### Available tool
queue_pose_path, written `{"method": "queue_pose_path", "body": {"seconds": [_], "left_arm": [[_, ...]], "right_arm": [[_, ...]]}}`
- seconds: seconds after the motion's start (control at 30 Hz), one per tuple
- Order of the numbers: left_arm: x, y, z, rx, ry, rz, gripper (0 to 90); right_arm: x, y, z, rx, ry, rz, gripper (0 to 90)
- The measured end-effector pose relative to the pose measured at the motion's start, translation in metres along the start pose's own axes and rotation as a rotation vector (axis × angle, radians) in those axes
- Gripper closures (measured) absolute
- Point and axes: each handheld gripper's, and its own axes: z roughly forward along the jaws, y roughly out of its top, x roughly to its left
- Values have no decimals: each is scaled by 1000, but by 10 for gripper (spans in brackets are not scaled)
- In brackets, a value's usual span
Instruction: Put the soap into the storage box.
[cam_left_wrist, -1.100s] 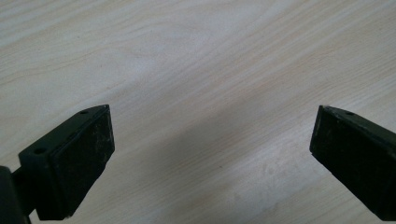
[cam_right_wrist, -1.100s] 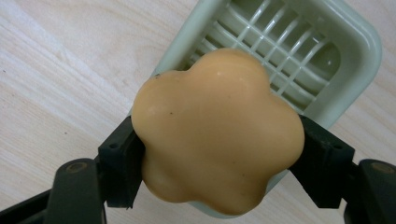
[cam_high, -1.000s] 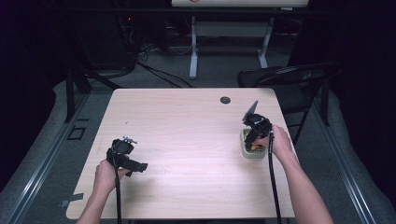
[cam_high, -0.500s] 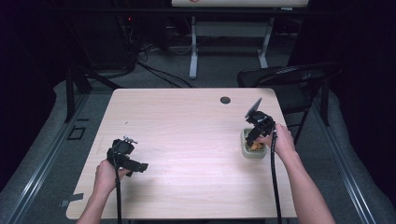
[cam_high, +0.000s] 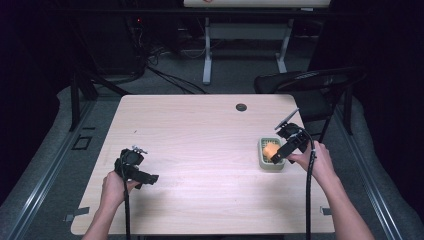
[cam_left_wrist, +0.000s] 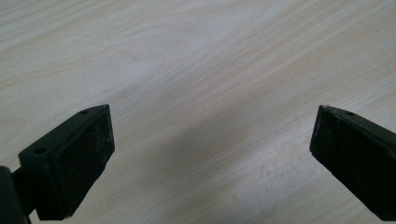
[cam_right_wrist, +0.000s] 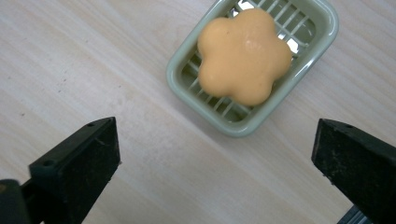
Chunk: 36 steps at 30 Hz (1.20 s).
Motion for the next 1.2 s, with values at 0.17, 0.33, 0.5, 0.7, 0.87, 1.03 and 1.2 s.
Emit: {"method": "queue_pose_path", "body": {"seconds": [0.17,0.33,0.5,0.7,0.87,1.03,1.2], "left_arm": [[0,0,0,0,2,-1,0],[0,0,0,1,5,1,0],[0,0,0,5,4,5,0],[0,0,0,3,7,6,0],[0,0,1,3,6,8,0],[0,0,0,3,5,12,0],[0,0,1,5,4,13,0]], "right_arm": [[9,-20,-8,-28,1,-7,0],[18,-41,-8,-60,3,-2,0],[24,-60,-3,-46,8,-16,0],[27,-85,5,-72,18,19,0],[27,-104,14,-82,5,37,0],[27,-119,32,-66,-4,53,0],[27,-124,45,-22,14,57,0]]}}
